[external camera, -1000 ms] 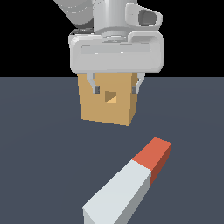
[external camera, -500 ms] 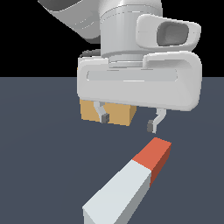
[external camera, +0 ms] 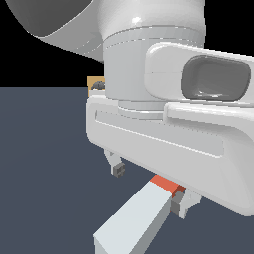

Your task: Insert the peg into the horizontal hole in a box.

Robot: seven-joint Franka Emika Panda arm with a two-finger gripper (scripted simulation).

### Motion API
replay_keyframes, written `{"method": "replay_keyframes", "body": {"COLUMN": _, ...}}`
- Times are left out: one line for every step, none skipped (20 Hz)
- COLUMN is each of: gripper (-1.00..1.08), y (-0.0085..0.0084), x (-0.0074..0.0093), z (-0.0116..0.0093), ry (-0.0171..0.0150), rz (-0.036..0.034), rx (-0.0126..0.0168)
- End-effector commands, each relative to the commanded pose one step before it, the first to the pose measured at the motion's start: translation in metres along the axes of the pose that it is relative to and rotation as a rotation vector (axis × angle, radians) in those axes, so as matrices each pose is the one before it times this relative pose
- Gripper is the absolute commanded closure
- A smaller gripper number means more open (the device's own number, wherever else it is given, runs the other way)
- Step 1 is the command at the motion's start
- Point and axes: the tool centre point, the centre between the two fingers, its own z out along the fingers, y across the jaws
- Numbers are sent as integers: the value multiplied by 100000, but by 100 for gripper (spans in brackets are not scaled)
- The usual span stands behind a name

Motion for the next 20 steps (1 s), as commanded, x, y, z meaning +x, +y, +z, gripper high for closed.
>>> {"method": "replay_keyframes", "body": {"gripper": -92, "y": 295, "x": -499, "z": 398, "ry": 163, "rz": 2943, "rx": 27}}
{"method": "replay_keyframes", "body": {"gripper": -92, "y": 42, "x": -99, "z": 74, "ry": 18, "rz": 492, "rx": 23}}
{"method": "replay_keyframes", "body": {"gripper": -92, "y": 10, "x": -42, "z": 32, "ry": 15, "rz": 206, "rx": 16}}
{"method": "replay_keyframes", "body": {"gripper": -92, "y": -19, "x": 7, "z": -10, "ry": 11, "rz": -68, "rx": 9}}
{"method": "replay_keyframes", "body": {"gripper": -92, "y": -45, "x": 58, "z": -40, "ry": 8, "rz": -293, "rx": 3}}
{"method": "replay_keyframes", "body": {"gripper": -92, "y": -21, "x": 31, "z": -18, "ry": 2, "rz": -138, "rx": 0}}
{"method": "replay_keyframes", "body": {"gripper": -92, "y": 36, "x": -96, "z": 39, "ry": -90, "rz": 119, "rx": 40}}
{"method": "replay_keyframes", "body": {"gripper": -92, "y": -1, "x": 0, "z": 40, "ry": 0, "rz": 0, "rx": 0}}
{"method": "replay_keyframes", "body": {"gripper": -92, "y": -3, "x": 0, "z": 120, "ry": 0, "rz": 0, "rx": 0}}
{"method": "replay_keyframes", "body": {"gripper": -92, "y": -5, "x": 0, "z": 199, "ry": 0, "rz": 0, "rx": 0}}
{"method": "replay_keyframes", "body": {"gripper": -92, "y": -7, "x": 0, "z": 278, "ry": 0, "rz": 0, "rx": 0}}
{"method": "replay_keyframes", "body": {"gripper": -92, "y": -10, "x": -1, "z": 356, "ry": 0, "rz": 0, "rx": 0}}
{"method": "replay_keyframes", "body": {"gripper": -92, "y": -14, "x": -2, "z": 433, "ry": 0, "rz": 0, "rx": 0}}
{"method": "replay_keyframes", "body": {"gripper": -92, "y": -19, "x": -3, "z": 509, "ry": 0, "rz": 0, "rx": 0}}
{"method": "replay_keyframes", "body": {"gripper": -92, "y": -23, "x": -3, "z": 582, "ry": 0, "rz": 0, "rx": 0}}
{"method": "replay_keyframes", "body": {"gripper": -92, "y": -33, "x": 7, "z": 575, "ry": 94, "rz": -26, "rx": -8}}
{"method": "replay_keyframes", "body": {"gripper": -92, "y": -19, "x": -3, "z": 527, "ry": 0, "rz": 0, "rx": 0}}
{"method": "replay_keyframes", "body": {"gripper": -92, "y": -11, "x": -1, "z": 441, "ry": 0, "rz": 0, "rx": 0}}
{"method": "replay_keyframes", "body": {"gripper": -92, "y": -1, "x": 2, "z": 355, "ry": 0, "rz": 0, "rx": 0}}
{"method": "replay_keyframes", "body": {"gripper": -92, "y": 10, "x": 5, "z": 269, "ry": 0, "rz": 0, "rx": 0}}
